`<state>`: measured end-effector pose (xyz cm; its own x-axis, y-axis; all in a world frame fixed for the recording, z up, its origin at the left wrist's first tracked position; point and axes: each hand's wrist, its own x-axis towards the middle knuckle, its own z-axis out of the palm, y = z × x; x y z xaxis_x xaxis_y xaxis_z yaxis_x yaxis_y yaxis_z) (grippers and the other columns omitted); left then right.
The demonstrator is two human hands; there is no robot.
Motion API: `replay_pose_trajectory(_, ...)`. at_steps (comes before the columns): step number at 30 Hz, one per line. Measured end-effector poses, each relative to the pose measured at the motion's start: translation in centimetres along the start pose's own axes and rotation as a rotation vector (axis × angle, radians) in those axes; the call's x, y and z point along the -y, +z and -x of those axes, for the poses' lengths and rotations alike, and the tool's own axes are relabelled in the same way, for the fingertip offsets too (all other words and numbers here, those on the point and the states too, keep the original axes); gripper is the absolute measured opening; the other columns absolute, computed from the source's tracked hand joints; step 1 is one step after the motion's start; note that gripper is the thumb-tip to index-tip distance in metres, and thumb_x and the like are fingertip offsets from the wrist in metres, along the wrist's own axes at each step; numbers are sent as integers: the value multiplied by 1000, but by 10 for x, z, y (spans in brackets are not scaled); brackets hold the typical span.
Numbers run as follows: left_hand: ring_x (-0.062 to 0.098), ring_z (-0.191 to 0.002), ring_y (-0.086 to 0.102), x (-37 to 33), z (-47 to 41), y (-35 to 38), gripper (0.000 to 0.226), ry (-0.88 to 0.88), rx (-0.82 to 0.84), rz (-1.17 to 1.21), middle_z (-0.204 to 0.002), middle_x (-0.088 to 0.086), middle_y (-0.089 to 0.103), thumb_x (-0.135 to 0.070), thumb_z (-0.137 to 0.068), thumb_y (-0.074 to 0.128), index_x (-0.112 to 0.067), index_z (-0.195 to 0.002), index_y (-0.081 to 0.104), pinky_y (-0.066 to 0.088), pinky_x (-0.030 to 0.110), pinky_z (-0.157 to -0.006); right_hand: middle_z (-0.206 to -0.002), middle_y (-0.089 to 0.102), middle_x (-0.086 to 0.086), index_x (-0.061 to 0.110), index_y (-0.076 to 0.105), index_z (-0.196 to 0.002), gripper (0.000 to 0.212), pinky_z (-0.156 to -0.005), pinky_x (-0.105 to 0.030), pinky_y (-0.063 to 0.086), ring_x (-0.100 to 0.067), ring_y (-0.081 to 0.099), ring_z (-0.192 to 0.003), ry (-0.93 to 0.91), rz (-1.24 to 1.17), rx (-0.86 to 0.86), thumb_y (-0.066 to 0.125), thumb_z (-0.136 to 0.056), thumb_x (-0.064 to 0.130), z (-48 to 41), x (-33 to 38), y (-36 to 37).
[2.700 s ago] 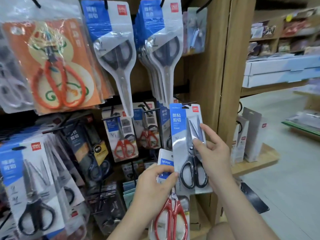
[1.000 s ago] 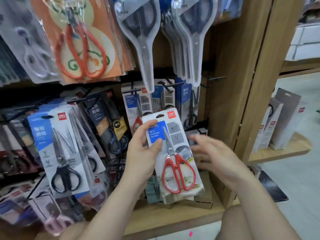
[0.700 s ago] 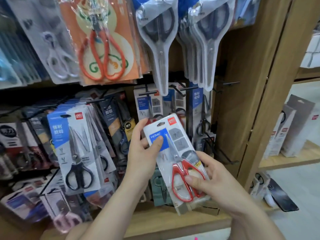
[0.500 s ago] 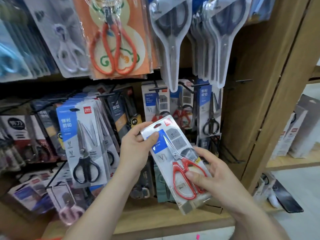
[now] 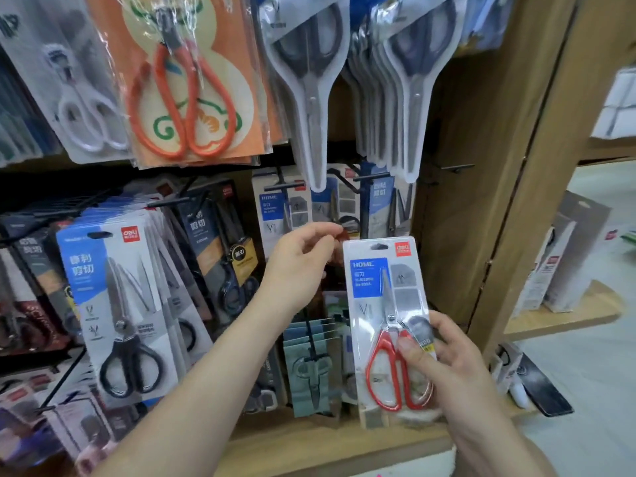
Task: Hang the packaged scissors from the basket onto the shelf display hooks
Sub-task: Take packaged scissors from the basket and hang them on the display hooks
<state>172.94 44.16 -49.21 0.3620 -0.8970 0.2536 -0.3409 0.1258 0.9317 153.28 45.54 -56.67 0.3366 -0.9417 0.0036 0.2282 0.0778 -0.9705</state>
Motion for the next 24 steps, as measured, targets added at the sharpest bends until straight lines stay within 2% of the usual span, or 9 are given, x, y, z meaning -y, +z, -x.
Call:
replay_pose_trajectory(3, 12, -84, 66, 4, 2, -2, 25, -102, 33, 50, -94, -4, 75, -19, -102, 48, -23, -114, 69, 54, 25, -71, -96, 78, -9, 23, 64, -113, 27, -77, -45, 59, -30, 76, -84, 20, -33, -19, 65, -87, 16, -3, 3, -8)
replay_pose_trajectory(5, 13, -78, 68, 9, 13, 0, 23, -152, 146, 71, -88, -1, 76, -22, -103, 48, -23, -111, 70, 54, 25, -68, -96, 78, -7, 25, 65, -113, 23, -77, -44, 59, -28, 76, -85, 33, -58, -26, 60, -92, 16, -6, 3, -9)
replay_pose_trajectory(8, 9, -76, 70, 13, 28, 6, 17, -146, 248, 28, -90, -2, 78, -22, -100, 55, -24, -108, 71, 55, 26, -71, -98, 78, -8, 25, 69, -111, 22, -86, -49, 57, -29, 75, -89, 52, -73, -31, 54, -98, 16, -12, 2, -6)
replay_pose_trajectory(10, 14, -78, 71, 17, 29, 9, 15, -119, 210, 42, -92, 7, 78, -17, -98, 58, -23, -103, 71, 56, 31, -76, -100, 77, -7, 25, 70, -109, 21, -90, -52, 56, -29, 75, -92, 45, -57, -39, 53, -100, 17, -16, 1, -3)
replay_pose_trajectory(13, 34, -85, 71, 16, 25, 10, 14, -18, 135, 17, -90, 18, 75, -18, -98, 60, -27, -100, 70, 59, 45, -78, -100, 77, -9, 23, 69, -112, 20, -89, -51, 56, -29, 75, -92, 14, -59, -40, 54, -99, 19, -23, 5, 1)
replay_pose_trajectory(14, 33, -86, 71, 15, 24, 11, 14, 13, 123, 17, -90, 17, 75, -18, -98, 59, -26, -101, 70, 59, 44, -76, -99, 77, -9, 22, 69, -113, 20, -87, -50, 58, -29, 75, -91, -5, -60, -35, 54, -99, 19, -26, 8, 2)
replay_pose_trajectory(18, 16, -75, 73, 2, 16, 12, 13, 17, 39, 87, -86, 5, 77, -15, -99, 57, -23, -103, 66, 55, 23, -57, -98, 78, -6, 23, 68, -114, 21, -75, -38, 62, -25, 76, -88, -67, -54, -1, 53, -100, 19, -37, 21, 8)
replay_pose_trajectory(21, 11, -73, 72, -3, 12, 13, 14, 5, -10, 105, -85, -1, 77, -16, -100, 56, -28, -99, 64, 54, 20, -54, -95, 78, -4, 26, 68, -110, 20, -66, -30, 63, -23, 76, -84, -78, -48, 15, 52, -100, 18, -46, 29, 13)
replay_pose_trajectory(24, 13, -72, 71, -3, 13, 13, 13, 46, -39, 88, -84, 5, 76, -15, -100, 56, -25, -101, 64, 54, 21, -54, -96, 78, -7, 23, 68, -112, 21, -68, -32, 63, -26, 76, -85, -76, -54, 29, 53, -100, 16, -50, 32, 12)
